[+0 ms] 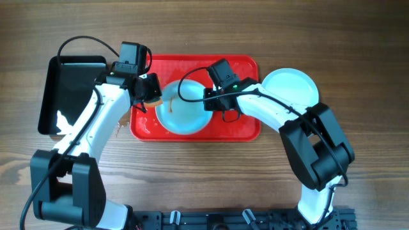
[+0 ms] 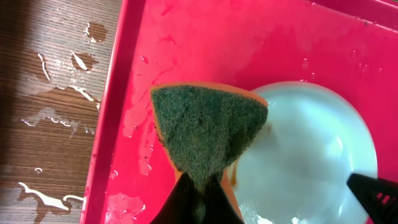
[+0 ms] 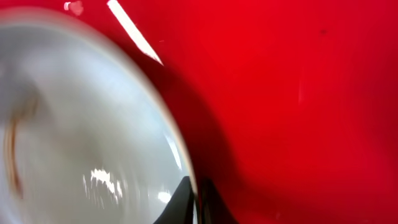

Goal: Clean dirty plates on tray and stack at the side
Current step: 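Bring the sponge in the left gripper onto the last plate, then scrub the last plate with the sponge while the right gripper holds it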

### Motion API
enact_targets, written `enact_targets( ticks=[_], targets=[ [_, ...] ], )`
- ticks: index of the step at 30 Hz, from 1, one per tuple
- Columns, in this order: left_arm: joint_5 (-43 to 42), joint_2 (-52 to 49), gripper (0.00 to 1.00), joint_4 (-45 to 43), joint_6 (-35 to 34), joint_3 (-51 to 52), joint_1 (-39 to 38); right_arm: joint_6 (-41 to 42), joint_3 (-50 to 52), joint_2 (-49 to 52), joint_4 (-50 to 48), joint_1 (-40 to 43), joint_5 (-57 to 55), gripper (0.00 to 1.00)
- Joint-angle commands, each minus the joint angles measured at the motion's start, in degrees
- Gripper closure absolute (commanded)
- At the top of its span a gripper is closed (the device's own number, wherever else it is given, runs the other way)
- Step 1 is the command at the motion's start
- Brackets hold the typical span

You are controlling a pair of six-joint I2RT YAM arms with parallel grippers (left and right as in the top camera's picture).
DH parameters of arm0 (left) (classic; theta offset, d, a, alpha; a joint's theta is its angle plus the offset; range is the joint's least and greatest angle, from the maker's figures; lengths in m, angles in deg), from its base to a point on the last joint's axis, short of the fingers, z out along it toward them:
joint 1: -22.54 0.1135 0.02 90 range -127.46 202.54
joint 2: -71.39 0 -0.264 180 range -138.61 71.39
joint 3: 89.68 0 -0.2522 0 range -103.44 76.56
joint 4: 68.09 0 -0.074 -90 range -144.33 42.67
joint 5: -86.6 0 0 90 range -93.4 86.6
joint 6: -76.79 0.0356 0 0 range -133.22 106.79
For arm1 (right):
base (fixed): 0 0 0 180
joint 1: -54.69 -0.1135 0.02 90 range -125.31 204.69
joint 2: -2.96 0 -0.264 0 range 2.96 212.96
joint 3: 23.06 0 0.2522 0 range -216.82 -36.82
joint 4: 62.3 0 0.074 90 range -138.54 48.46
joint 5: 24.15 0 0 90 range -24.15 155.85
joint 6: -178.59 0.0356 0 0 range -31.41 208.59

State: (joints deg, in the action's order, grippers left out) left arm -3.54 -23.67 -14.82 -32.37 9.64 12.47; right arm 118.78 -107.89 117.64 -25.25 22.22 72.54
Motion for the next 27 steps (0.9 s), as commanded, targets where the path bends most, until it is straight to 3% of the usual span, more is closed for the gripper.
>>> enact_targets(
  ticks=[1, 11, 17, 22, 27],
  targets=[
    [-3.23, -0.55, 0.96, -0.7, 0.7, 0.33, 0.15, 3.02, 1.31, 2.12, 0.42, -0.13, -0.26, 0.96],
    [-12.31, -0.66, 0.96, -4.33, 0.7, 3.23, 0.13, 3.58, 0.57, 2.01, 0.39, -0.11, -0.22, 0.96],
    [-12.52, -0.66, 0.96, -10.4, 0.2, 8.11, -1.66, 1.33, -3.54, 1.14, 6.25, -0.13, -4.07, 0.96],
    [-12.44, -0.79, 0.96, -18.82, -2.34, 10.86, -5.53, -0.26, -3.61, 1.14, 6.6, -0.2, -4.13, 0.96],
    [-11.85, -4.79, 0.96, -20.92, -3.04, 10.86, -8.15, 0.46, -3.61, 1.16, 6.56, -0.17, -3.85, 0.96]
  ],
)
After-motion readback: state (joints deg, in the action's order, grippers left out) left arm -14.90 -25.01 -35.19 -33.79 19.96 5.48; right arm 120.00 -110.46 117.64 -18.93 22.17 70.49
